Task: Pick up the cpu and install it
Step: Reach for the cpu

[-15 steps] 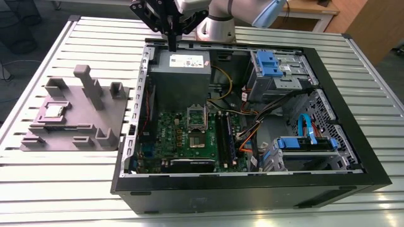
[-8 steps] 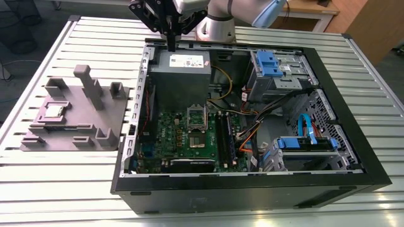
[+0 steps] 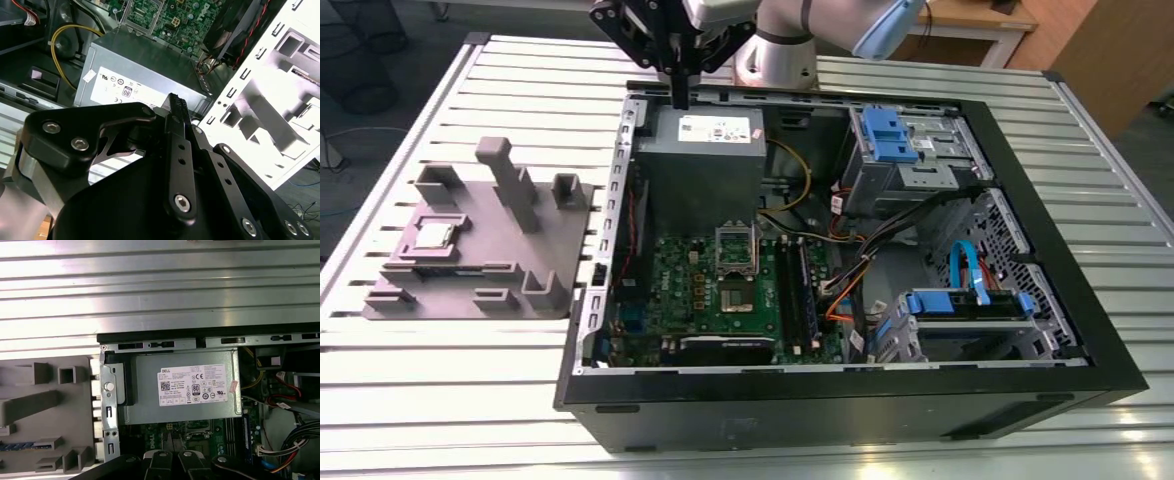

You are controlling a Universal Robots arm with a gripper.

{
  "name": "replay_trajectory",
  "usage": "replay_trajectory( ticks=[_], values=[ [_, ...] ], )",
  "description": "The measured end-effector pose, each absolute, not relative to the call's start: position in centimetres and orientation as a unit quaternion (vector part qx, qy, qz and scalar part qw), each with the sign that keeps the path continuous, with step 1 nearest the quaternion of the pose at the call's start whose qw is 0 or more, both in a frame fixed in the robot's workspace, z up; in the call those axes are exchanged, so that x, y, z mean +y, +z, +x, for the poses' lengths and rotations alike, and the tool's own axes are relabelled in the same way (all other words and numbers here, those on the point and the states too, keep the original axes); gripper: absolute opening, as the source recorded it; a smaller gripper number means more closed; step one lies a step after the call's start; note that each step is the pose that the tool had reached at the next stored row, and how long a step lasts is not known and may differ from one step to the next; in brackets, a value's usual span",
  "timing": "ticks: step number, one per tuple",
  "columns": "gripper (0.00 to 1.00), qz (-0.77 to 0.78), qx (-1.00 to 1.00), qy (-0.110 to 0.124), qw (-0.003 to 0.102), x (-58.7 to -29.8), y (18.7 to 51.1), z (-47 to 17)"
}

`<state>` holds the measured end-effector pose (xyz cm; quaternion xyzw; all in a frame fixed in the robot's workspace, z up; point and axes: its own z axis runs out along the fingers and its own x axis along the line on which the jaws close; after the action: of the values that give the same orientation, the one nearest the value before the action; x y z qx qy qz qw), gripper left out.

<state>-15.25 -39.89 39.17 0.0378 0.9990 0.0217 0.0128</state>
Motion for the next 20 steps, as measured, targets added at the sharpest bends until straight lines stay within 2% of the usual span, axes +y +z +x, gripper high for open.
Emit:
replay_trajectory(
  ticks=[20],
  values=[
    [0.10, 0.038, 0.999, 0.022, 0.012, -39.89, 39.08, -15.89]
  ],
)
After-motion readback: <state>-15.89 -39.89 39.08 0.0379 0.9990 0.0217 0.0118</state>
